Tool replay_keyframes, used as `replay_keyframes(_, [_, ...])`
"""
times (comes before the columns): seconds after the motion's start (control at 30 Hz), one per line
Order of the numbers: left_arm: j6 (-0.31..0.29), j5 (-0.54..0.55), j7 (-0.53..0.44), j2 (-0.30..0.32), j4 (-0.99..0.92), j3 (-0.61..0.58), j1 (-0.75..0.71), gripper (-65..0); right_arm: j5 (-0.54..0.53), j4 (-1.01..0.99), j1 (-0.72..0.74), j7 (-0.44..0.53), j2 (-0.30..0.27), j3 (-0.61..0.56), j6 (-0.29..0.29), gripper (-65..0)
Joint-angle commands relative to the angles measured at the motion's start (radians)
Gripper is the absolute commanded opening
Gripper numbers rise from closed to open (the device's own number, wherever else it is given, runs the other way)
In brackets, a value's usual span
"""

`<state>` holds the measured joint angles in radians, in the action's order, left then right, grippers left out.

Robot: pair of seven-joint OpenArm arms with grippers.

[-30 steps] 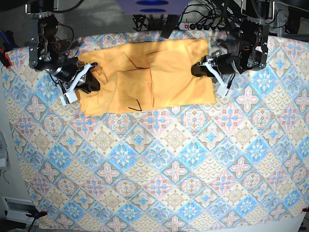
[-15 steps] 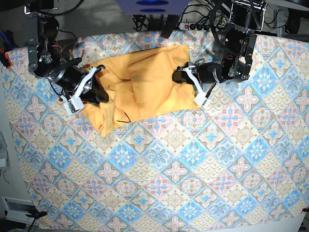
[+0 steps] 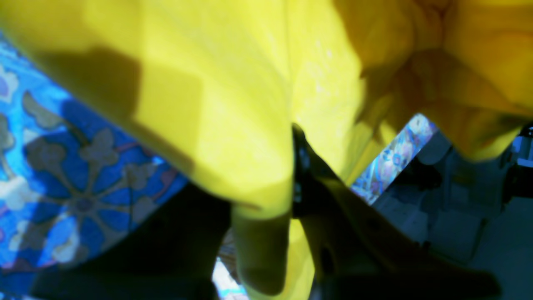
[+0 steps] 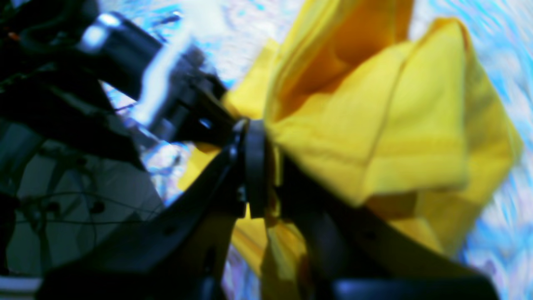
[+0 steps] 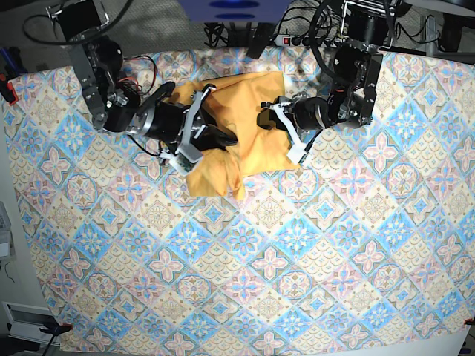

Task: Fold the T-shirt properly
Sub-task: 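Fold both ends inward, bringing the grippers toward each other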

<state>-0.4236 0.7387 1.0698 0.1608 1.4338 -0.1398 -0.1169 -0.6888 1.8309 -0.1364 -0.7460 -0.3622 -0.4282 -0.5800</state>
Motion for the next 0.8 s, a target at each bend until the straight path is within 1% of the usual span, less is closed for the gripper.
replay_keyframes(0.0, [-0.011,0.018,-0.007,0.001,0.012,0.002,0.009,-64.9,-0.025,0.016,0.025,0.030,-0.004,-0.024,-0.011,-65.0])
replay_keyframes(0.07, [-0.011,0.018,-0.007,0.001,0.012,0.002,0.009,-64.9,-0.025,0.006,0.059,0.030,0.004,-0.071,-0.011,-65.0])
replay_keyframes(0.2, [-0.011,0.018,-0.007,0.001,0.012,0.002,0.007,-64.9,-0.025,-0.053,0.113,0.021,0.079,-0.119,-0.011,-64.8])
replay_keyframes(0.23, [-0.011,0.023,-0.007,0.001,0.014,0.002,0.006,-64.9,-0.024,-0.075,0.120,0.021,0.084,-0.120,-0.011,-64.6])
replay_keyframes(0.27, [-0.011,0.026,-0.007,0.001,0.014,0.002,0.006,-64.9,-0.024,-0.096,0.123,0.027,0.088,-0.114,-0.011,-63.9])
replay_keyframes(0.33, [-0.011,0.026,-0.007,0.003,0.014,0.004,0.004,-64.9,-0.012,-0.116,0.123,0.030,0.101,-0.103,-0.010,-59.5])
replay_keyframes(0.37, [-0.011,0.026,-0.007,0.006,0.014,0.004,0.003,-64.9,-0.002,-0.116,0.122,0.030,0.101,-0.099,-0.010,-56.7])
replay_keyframes(0.47, [-0.013,0.026,-0.007,0.007,0.014,0.007,0.003,-64.9,-0.004,-0.116,0.119,0.029,0.094,-0.099,-0.008,-45.4])
replay_keyframes(0.53, [-0.013,0.026,-0.007,0.007,0.014,0.007,0.003,-64.9,-0.004,-0.098,0.117,0.029,0.091,-0.099,-0.008,-41.2])
replay_keyframes(0.57, [-0.013,0.026,-0.007,0.007,0.014,0.007,0.004,-64.9,-0.004,-0.087,0.113,0.030,0.084,-0.097,-0.008,-40.5])
replay_keyframes(0.7, [-0.013,0.026,-0.007,0.007,0.014,0.009,0.007,-64.9,-0.006,-0.056,0.117,0.033,0.084,-0.096,-0.008,-39.9])
replay_keyframes(0.77, [-0.013,0.022,-0.007,0.009,0.014,0.010,0.007,-64.9,-0.006,-0.059,0.114,0.033,0.084,-0.060,-0.008,-40.2])
